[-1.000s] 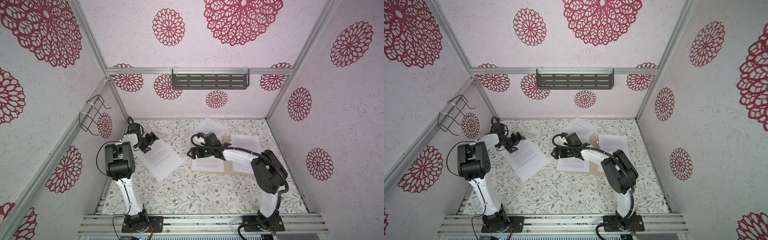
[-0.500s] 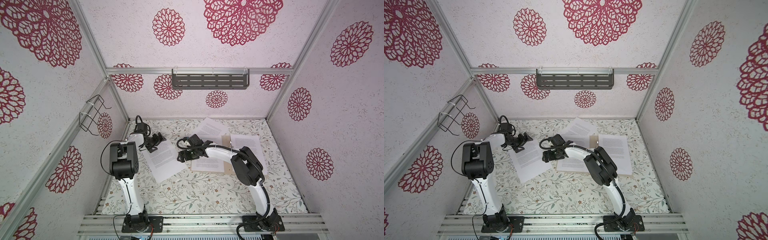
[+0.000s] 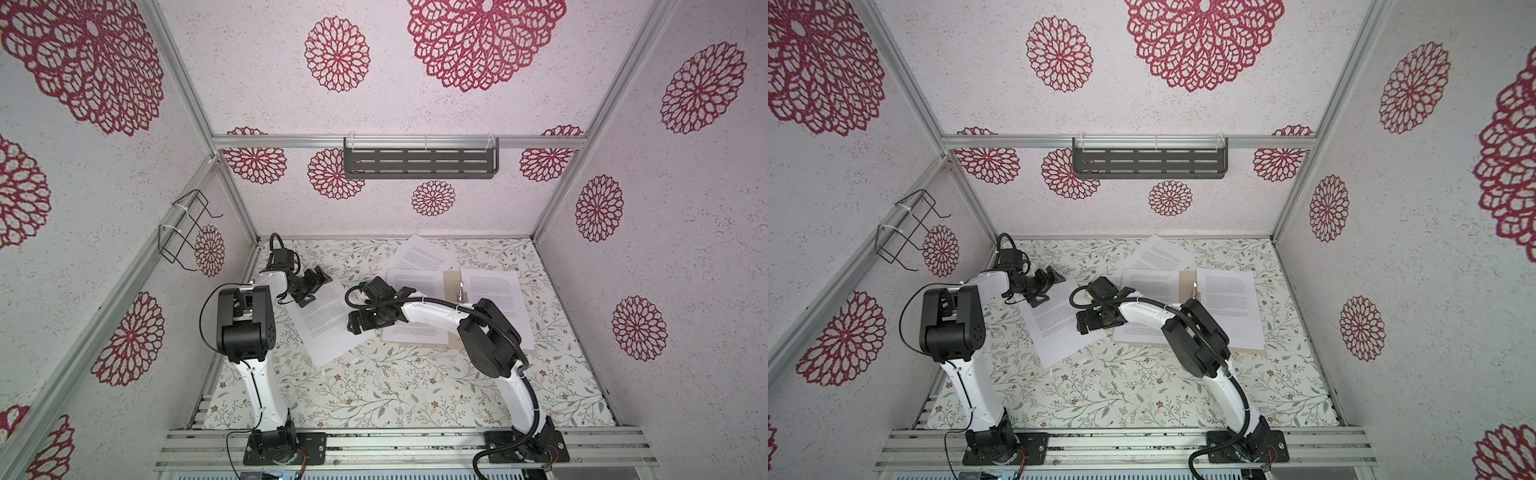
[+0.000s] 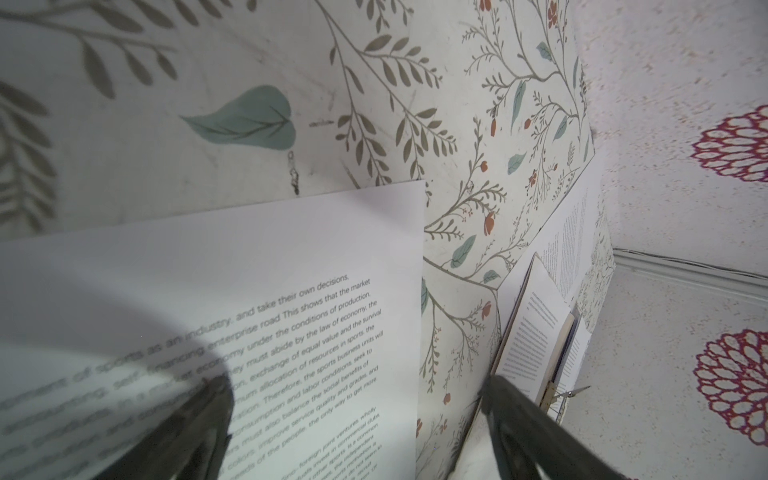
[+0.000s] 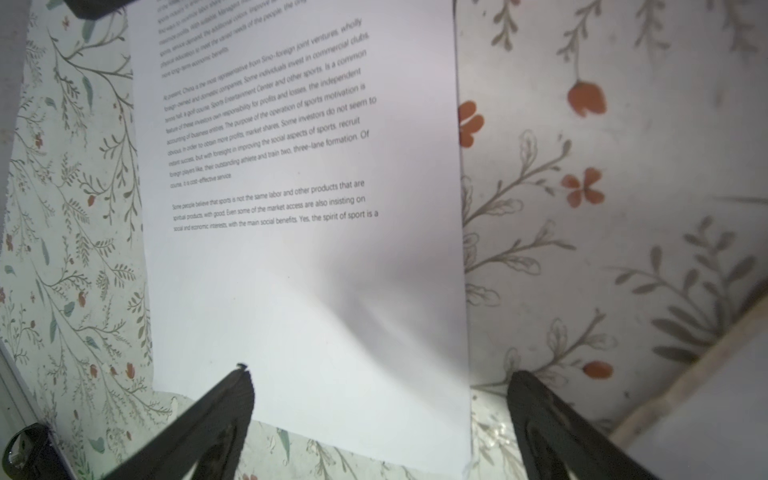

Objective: Put the files into the folder

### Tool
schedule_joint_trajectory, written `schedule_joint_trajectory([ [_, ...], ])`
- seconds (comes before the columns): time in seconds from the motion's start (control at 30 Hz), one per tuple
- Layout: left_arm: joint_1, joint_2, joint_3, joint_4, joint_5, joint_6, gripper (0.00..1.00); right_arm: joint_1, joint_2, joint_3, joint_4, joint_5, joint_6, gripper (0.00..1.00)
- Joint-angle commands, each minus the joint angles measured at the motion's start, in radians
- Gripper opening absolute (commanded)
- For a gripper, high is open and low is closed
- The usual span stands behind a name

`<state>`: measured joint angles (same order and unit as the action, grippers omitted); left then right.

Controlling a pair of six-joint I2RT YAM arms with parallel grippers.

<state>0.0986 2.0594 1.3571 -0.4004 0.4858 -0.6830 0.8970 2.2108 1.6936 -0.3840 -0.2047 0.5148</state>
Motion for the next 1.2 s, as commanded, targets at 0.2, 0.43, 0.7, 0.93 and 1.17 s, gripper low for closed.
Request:
schedule_joint_trajectory([
  [0.2,0.003,0.042,-0.089,-0.083,-0.024,-0.057,0.97,0.023,0.118,0.121,-0.095,-0.032,0.088,0.99],
  [0.43,0.003,0.042,-0.098,-0.081,-0.012,-0.052,0.97,-0.034,0.145,0.118,0.076,-0.154,0.012,0.99],
  [0.7,-0.008,0.045,-0.075,-0.104,-0.027,-0.017,0.98,-0.125,0.233,0.253,0.130,-0.352,-0.181,0.99],
  [0.93,-0.007,0.034,-0.074,-0.105,-0.028,-0.012,0.98,-0.154,0.288,0.286,0.200,-0.497,-0.144,0.91],
  [1.17,-0.004,0.024,-0.088,-0.095,-0.033,-0.017,0.97,-0.153,0.301,0.344,0.055,-0.299,-0.159,0.88],
])
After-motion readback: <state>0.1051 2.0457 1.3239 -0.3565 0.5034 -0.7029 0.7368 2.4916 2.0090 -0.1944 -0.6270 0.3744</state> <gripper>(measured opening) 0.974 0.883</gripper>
